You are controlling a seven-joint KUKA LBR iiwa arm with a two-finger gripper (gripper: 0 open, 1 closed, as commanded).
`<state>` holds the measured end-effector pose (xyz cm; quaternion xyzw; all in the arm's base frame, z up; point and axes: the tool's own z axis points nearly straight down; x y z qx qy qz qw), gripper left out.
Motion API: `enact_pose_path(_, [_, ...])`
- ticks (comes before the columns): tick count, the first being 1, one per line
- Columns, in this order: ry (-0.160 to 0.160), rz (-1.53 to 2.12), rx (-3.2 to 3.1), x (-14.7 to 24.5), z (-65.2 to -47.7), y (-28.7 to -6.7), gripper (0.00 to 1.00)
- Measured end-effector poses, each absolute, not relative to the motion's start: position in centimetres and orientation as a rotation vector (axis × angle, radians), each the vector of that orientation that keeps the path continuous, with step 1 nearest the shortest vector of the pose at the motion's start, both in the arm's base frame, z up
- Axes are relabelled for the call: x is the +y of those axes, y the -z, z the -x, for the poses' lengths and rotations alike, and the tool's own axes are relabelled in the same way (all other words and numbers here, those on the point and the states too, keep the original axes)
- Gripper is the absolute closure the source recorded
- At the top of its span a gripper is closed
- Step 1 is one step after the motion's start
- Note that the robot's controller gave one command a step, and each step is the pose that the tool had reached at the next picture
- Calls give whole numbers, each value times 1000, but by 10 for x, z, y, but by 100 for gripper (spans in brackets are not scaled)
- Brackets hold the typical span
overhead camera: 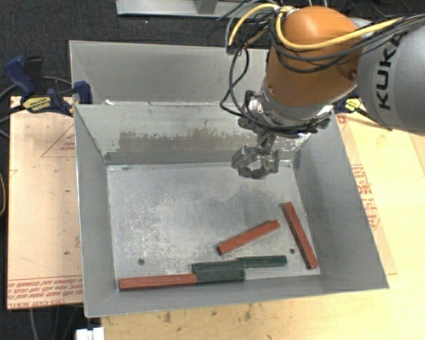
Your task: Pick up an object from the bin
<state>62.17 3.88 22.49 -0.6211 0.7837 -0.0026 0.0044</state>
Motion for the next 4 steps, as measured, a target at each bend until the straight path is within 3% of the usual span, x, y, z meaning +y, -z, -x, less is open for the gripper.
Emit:
enact_pose_path(1, [-10,1862,2540,8,-526,-173,100])
enact_pose_path(2, [-3,1859,2531,9,-530,-175,0])
enact_pose_path(3, [-9,1964,2456,-23,-549,-79,0])
enact_pose_path(4, [1,1962,2447,-21,-552,-84,100])
